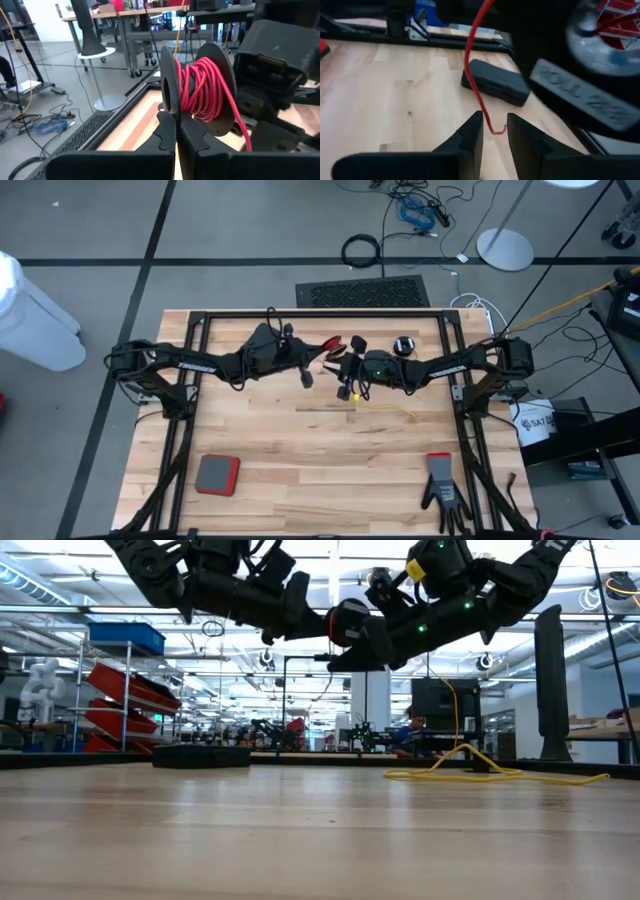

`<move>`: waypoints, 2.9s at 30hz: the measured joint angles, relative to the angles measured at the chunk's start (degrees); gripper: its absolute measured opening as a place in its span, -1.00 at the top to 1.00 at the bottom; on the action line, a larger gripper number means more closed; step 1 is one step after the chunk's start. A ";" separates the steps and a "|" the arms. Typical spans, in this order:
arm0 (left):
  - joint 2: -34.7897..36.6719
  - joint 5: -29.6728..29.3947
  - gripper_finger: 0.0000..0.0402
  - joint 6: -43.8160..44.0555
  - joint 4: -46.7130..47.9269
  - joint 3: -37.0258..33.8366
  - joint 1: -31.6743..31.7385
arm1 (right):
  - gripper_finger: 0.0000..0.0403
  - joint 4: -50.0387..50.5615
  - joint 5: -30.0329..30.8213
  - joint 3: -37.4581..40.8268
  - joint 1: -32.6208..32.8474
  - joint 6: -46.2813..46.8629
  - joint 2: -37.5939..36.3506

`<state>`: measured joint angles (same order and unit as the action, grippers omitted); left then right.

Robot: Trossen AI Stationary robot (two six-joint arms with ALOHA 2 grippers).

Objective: Coil cords
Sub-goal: Uncoil the red wire from the spool

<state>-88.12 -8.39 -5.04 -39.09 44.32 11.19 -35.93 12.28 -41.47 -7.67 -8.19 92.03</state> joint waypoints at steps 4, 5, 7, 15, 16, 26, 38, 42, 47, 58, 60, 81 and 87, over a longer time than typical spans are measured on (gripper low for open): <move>0.00 -0.64 1.00 -0.26 0.52 0.12 -0.14 | 0.63 -0.78 -0.16 0.00 0.02 0.01 0.00; 0.00 -0.65 1.00 -0.25 0.65 0.12 -0.14 | 0.65 -0.84 -0.16 0.00 0.02 0.03 0.00; 0.00 -0.74 1.00 -0.23 0.67 0.12 -0.18 | 0.69 -0.84 -0.08 0.00 0.20 0.30 0.00; 0.00 -4.00 1.00 -2.12 2.32 0.15 -0.38 | 0.98 -3.07 0.01 0.00 1.70 0.02 0.00; 0.00 -4.71 1.00 -2.72 3.25 0.15 -0.34 | 0.98 -3.50 -0.05 0.00 2.11 0.04 0.00; -0.02 -11.43 1.00 -6.09 12.33 0.15 -0.33 | 1.00 -2.13 16.01 0.00 7.94 -4.30 -1.92; 1.23 -11.45 1.00 -6.41 7.80 0.15 -0.56 | 1.00 25.30 12.79 0.00 5.58 11.13 -9.25; 1.29 -12.28 1.00 -7.63 5.83 0.15 0.35 | 1.00 21.44 1.24 0.00 6.31 10.73 -8.15; 0.92 -15.76 1.00 -9.24 8.50 0.15 1.75 | 1.00 13.00 -6.87 0.00 9.32 6.79 -8.12; 0.92 -15.69 1.00 -8.87 9.00 0.15 1.81 | 0.96 18.38 -8.16 -0.04 10.41 7.16 -8.57; 0.92 -15.67 1.00 -8.85 9.00 0.15 1.79 | 0.91 20.78 -8.11 -0.04 10.57 7.65 -8.57; 0.87 -11.12 1.00 -5.96 8.28 0.15 -0.24 | 0.44 36.87 10.91 -0.04 10.67 4.24 -24.27; 0.87 -7.68 1.00 -2.76 5.35 0.15 -1.50 | 0.44 29.58 16.24 -0.04 10.37 -1.19 -21.95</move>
<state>-87.24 -16.06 -7.80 -33.73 44.47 9.68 -6.36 28.52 -41.52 2.71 -9.38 70.08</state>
